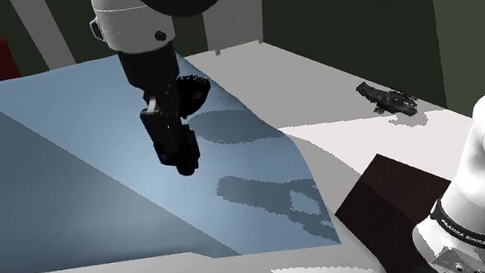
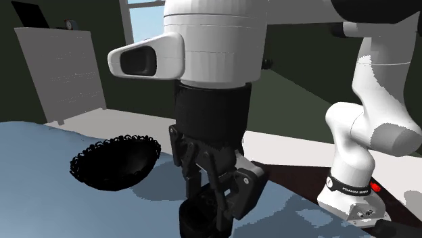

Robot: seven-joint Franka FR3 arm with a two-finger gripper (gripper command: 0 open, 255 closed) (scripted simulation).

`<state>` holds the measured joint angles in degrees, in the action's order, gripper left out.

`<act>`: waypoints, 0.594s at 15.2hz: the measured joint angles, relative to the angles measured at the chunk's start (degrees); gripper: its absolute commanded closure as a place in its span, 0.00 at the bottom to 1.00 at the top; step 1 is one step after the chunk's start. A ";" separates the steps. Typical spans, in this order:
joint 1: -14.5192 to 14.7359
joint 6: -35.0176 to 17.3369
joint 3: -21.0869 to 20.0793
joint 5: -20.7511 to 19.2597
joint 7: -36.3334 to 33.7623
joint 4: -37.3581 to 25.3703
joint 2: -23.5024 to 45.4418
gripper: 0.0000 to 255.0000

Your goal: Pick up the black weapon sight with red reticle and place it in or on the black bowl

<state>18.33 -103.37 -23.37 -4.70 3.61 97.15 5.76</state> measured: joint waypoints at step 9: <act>0.34 6.98 -0.20 -0.20 0.04 -7.61 0.69 1.00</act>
<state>18.67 -96.39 -23.57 -4.90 3.65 89.55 6.45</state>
